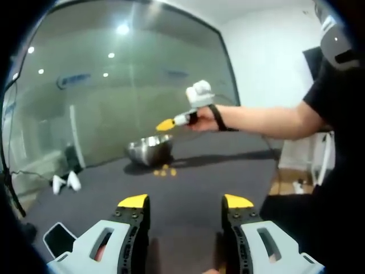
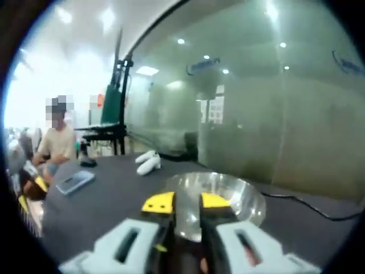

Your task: Pick up the QQ candy scattered on the table and place it into the stainless steel bowl on the table

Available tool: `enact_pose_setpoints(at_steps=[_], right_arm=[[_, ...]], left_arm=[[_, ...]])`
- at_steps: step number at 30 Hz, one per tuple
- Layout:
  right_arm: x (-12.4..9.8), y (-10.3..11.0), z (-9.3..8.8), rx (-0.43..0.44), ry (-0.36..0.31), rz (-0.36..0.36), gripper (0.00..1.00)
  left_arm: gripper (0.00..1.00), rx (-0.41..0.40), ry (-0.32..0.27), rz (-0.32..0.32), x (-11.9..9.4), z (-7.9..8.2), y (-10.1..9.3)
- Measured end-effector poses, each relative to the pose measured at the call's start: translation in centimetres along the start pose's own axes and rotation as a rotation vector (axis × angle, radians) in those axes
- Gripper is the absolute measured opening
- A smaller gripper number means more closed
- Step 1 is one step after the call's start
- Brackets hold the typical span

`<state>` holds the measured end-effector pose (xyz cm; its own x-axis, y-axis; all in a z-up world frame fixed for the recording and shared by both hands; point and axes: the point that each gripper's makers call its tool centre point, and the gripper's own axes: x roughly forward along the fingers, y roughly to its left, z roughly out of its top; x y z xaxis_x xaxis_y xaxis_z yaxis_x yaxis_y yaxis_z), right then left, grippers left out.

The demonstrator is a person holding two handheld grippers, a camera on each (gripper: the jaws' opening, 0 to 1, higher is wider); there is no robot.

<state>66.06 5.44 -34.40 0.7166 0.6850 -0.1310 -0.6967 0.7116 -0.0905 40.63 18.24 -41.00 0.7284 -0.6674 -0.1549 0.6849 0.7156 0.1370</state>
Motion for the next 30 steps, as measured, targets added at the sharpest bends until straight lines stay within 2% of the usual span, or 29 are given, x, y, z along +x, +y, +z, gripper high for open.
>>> enact_pose_setpoints(at_steps=[2, 8, 15, 17, 19, 20, 25, 30], right_arm=[[-0.2, -0.2, 0.0, -0.006, 0.001, 0.009, 0.17], [-3.5, 0.6, -0.5, -0.043, -0.001, 0.048, 0.17], [-7.5, 2.4, -3.1, -0.097, 0.004, 0.125, 0.17], [-8.5, 2.5, -3.8, -0.134, 0.003, 0.122, 0.17], [-9.5, 2.2, -5.1, -0.204, 0.034, 0.102, 0.17], [-9.9, 2.5, -5.8, -0.202, 0.042, 0.107, 0.17], [-10.6, 2.4, -7.8, -0.173, 0.071, 0.119, 0.17], [-10.4, 2.4, -7.9, -0.145, 0.071, 0.109, 0.17]], left_arm=[[0.51, -0.002, -0.011, -0.005, 0.1, 0.3, -0.2], [0.51, 0.01, 0.006, -0.011, 0.5, -0.2, -0.6], [0.51, 0.013, 0.006, -0.027, 0.7, -0.3, -1.0], [0.51, 0.015, 0.006, -0.033, 0.8, -0.3, -1.1], [0.51, 0.017, 0.006, -0.037, 0.8, -0.3, -1.3], [0.51, 0.018, 0.007, -0.042, 0.8, -0.3, -1.4], [0.51, 0.027, 0.019, -0.051, 1.1, -0.6, -1.5], [0.51, 0.015, -0.013, -0.061, 1.1, 0.5, -1.8]])
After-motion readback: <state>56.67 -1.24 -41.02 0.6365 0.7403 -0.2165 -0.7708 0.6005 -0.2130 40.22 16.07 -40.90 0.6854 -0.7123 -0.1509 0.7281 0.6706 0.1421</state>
